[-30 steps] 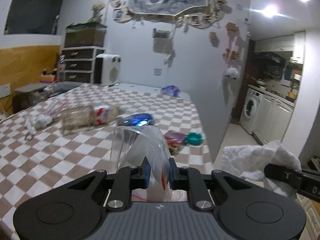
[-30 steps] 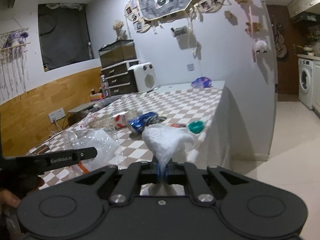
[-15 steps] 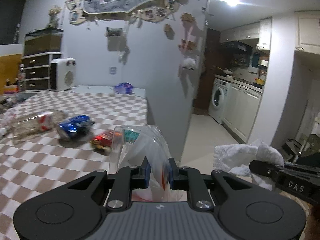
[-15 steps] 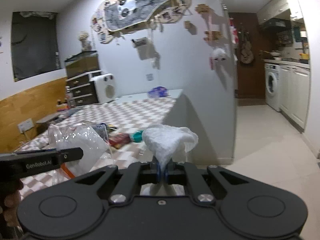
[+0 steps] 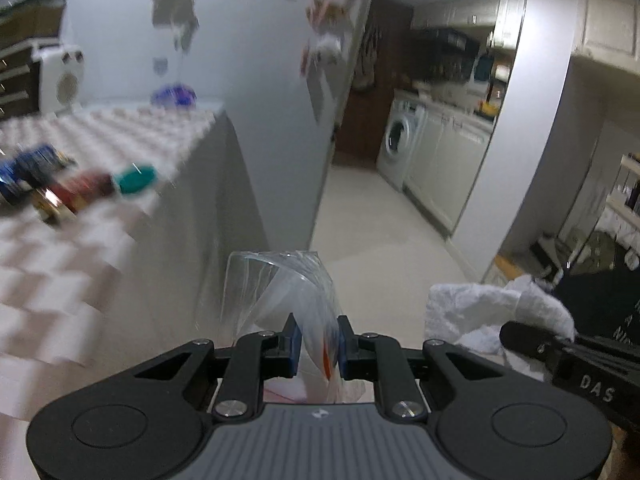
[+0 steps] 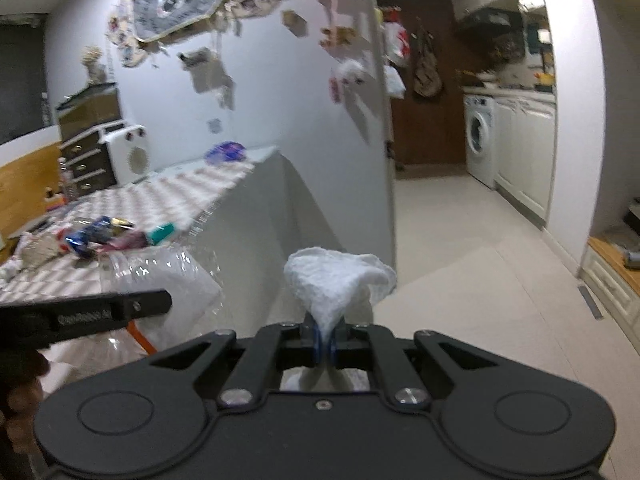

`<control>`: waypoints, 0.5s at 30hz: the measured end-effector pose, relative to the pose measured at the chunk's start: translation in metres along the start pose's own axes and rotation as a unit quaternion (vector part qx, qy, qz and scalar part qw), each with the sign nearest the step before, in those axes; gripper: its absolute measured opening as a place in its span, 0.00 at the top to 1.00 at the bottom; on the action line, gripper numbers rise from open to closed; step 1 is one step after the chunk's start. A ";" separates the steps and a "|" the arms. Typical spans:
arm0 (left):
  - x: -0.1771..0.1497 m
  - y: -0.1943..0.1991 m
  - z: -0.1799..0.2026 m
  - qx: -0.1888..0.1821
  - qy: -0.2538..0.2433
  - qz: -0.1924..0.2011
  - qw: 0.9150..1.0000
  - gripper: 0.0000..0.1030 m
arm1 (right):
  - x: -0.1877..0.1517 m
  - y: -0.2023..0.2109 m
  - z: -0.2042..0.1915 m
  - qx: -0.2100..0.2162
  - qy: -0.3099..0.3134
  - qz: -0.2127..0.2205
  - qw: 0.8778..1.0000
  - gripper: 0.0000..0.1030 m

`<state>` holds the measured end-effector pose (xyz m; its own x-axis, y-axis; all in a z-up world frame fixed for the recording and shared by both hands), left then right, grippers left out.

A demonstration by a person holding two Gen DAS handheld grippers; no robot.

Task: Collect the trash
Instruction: 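Carry the bag and tissue in both tools over the floor bin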

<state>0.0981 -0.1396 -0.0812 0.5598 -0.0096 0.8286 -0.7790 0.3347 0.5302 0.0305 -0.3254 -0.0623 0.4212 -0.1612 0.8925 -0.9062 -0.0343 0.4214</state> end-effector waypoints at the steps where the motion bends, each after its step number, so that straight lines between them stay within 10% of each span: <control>1: -0.004 -0.014 0.003 -0.001 -0.001 -0.012 1.000 0.82 | -0.003 -0.006 0.006 -0.004 -0.002 -0.006 1.000 0.95; 15: -0.053 -0.203 -0.010 0.017 0.023 -0.133 0.991 0.82 | -0.065 -0.133 0.068 -0.037 -0.033 -0.117 0.992 0.95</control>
<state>0.2290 -0.1974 -0.2346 0.7582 -0.0499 0.6501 -0.6109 0.2939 0.7351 0.1212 -0.3770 -0.1871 0.6134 -0.2222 0.7578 -0.7782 -0.0068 0.6279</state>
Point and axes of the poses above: each gripper's, at about its wrist camera, not at the fingertips, and y roughly against the way its jaws point, z to its right, x to its top, the point moved 1 cm from there along -y, roughly the way its jaws point, and after that the axes turned 3 degrees about z, right-handed, at the moved point
